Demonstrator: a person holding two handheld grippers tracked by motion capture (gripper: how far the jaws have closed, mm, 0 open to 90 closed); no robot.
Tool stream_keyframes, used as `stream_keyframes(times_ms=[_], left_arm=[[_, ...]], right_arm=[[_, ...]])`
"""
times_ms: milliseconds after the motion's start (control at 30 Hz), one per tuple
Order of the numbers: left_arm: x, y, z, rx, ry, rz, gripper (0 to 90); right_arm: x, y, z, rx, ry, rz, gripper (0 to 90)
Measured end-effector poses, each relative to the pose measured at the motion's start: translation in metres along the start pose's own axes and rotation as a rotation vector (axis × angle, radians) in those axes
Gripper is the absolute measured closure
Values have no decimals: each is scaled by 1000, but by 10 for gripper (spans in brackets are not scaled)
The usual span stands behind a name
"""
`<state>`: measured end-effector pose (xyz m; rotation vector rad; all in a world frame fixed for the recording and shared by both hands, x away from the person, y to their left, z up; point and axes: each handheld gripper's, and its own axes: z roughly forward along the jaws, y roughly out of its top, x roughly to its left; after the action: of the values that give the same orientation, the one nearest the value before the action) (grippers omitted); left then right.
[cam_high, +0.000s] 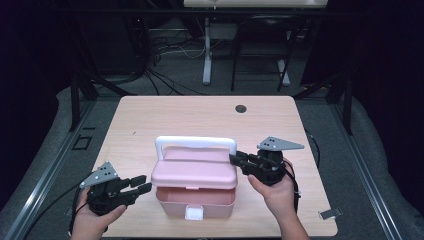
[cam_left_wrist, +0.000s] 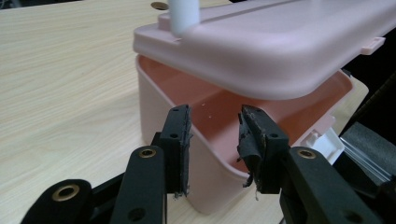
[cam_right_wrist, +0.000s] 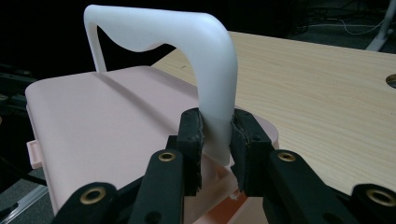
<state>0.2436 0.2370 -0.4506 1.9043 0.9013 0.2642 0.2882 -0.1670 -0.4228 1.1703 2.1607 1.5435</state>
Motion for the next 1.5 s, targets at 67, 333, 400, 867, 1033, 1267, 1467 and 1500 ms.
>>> stream_keyframes(times_ms=[67,333,400,867,1033,1267,1467,1500], left_arm=[[-2,1,2,-1,-2,10,630],[-7,4,3,-11,4,19,627],[-7,4,2,-9,7,24,628],[-7,13,0,-32,11,39,626],[-7,18,-1,-39,16,47,628],[-6,23,-2,-48,19,49,635],[-5,30,-2,-73,13,55,664],[-5,31,-2,-79,14,57,672]], right_arm=[[0,0,0,1,1,2,744],[0,-1,0,1,0,8,743],[-1,-1,0,2,0,9,742],[-5,-3,-2,-10,-14,20,694],[-6,-2,-6,-25,-17,25,695],[-9,-3,-9,-33,-27,32,696],[-12,-4,-11,-35,-35,40,692],[-12,-4,-11,-34,-37,40,692]])
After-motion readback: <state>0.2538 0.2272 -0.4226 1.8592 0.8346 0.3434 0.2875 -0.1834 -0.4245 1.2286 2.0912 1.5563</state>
